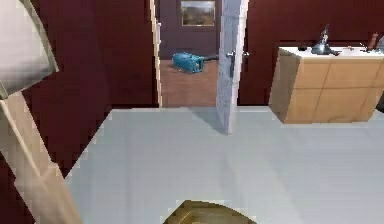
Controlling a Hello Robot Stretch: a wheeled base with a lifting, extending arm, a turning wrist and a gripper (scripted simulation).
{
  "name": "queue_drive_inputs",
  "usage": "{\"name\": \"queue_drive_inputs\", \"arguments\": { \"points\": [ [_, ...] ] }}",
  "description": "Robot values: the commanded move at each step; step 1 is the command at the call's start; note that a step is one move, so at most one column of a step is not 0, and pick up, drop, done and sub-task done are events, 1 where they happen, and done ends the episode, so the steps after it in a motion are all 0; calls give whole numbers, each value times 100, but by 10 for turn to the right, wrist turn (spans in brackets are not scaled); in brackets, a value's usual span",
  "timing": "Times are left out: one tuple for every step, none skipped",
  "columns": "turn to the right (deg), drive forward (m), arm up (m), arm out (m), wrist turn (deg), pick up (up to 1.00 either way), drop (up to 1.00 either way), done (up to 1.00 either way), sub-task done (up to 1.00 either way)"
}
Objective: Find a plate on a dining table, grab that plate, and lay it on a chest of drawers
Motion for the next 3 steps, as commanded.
{"name": "queue_drive_inputs", "arguments": {
  "points": [
    [0, 100, 0, 0, 0, 0, 0, 0, 0],
    [0, 100, 0, 0, 0, 0, 0, 0, 0],
    [0, 100, 0, 0, 0, 0, 0, 0, 0]
  ]
}}
